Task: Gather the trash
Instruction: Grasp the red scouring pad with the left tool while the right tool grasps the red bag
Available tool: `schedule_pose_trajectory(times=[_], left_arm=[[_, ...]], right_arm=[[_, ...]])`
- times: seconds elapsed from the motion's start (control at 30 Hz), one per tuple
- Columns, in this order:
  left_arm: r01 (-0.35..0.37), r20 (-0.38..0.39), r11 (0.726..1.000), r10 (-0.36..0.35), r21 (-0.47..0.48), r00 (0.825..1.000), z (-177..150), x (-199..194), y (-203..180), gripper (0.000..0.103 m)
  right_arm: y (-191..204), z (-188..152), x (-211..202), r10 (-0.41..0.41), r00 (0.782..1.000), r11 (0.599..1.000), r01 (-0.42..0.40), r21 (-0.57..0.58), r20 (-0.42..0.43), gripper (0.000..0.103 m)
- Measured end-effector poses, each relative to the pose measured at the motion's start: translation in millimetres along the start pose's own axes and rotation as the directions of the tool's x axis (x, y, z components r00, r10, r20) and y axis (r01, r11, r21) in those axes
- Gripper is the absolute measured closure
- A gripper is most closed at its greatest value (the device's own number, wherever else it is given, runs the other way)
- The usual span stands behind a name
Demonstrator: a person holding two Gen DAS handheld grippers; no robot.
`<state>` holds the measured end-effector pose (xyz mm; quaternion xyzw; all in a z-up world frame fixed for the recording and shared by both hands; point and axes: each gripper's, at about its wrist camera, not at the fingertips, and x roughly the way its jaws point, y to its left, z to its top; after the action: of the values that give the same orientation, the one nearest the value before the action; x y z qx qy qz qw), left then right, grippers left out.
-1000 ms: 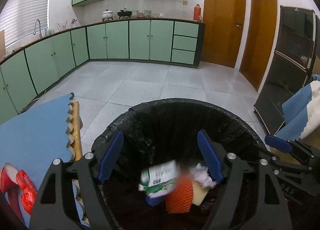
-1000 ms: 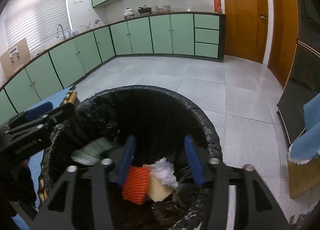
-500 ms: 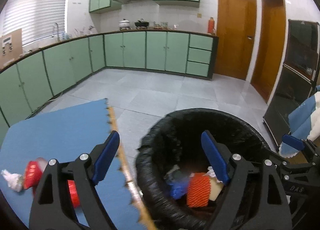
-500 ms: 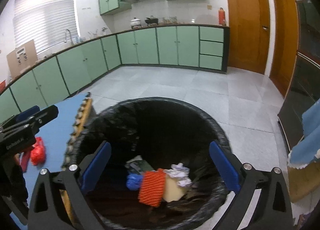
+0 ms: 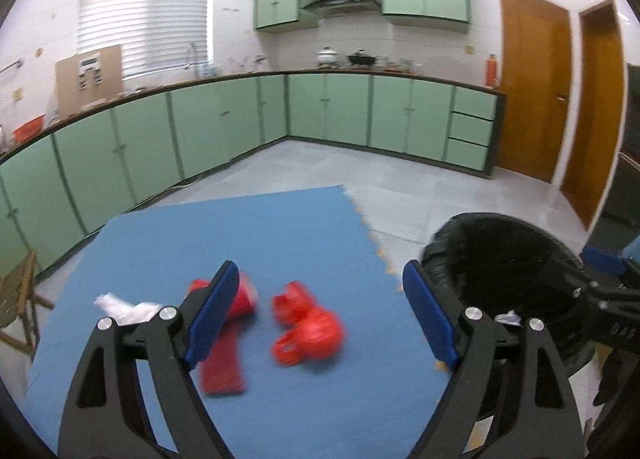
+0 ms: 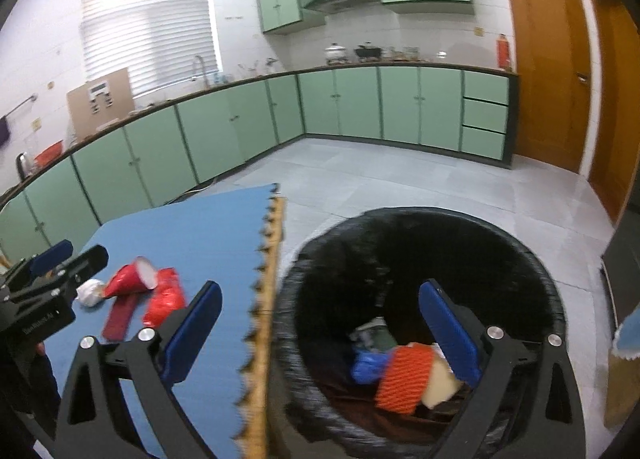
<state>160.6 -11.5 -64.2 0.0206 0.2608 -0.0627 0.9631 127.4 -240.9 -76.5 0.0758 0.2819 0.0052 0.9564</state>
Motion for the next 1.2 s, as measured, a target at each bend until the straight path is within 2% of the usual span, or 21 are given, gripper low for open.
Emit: schedule_pose_trajectory(times=[0.2,0.43,0.73,0.9,1.2], left_arm=[[-0.083,-0.029,0.996,0.082,-0.033,0.996,-14,-5,45,0.022],[-0.124,-0.082,0.991,0.119,-0.057,0.989,-30,5,72,0.022],[-0.133,-0.174,0.987,0.116,-0.086,0.978,-61,31,91,0.022],[-0.138,-0.217,0.986,0.115,-0.093,0.969,-66,48,93,0.022],[-0.14,-0.291,0.983,0.101,-0.117,0.951,-72,75,100,0.022]], right_arm=[[41,-5,12,0.054,0.998,0.997,-0.055,-0.05,-0.011,0.006],[77,-15,31,0.097,0.995,0.99,-0.1,-0.103,-0.039,0.006],[98,-20,55,0.132,0.989,0.981,-0.139,-0.134,-0.062,0.01],[105,-19,73,0.152,0.985,0.978,-0.163,-0.131,-0.086,0.015],[114,-20,96,0.179,0.977,0.971,-0.195,-0.138,-0.12,0.016]])
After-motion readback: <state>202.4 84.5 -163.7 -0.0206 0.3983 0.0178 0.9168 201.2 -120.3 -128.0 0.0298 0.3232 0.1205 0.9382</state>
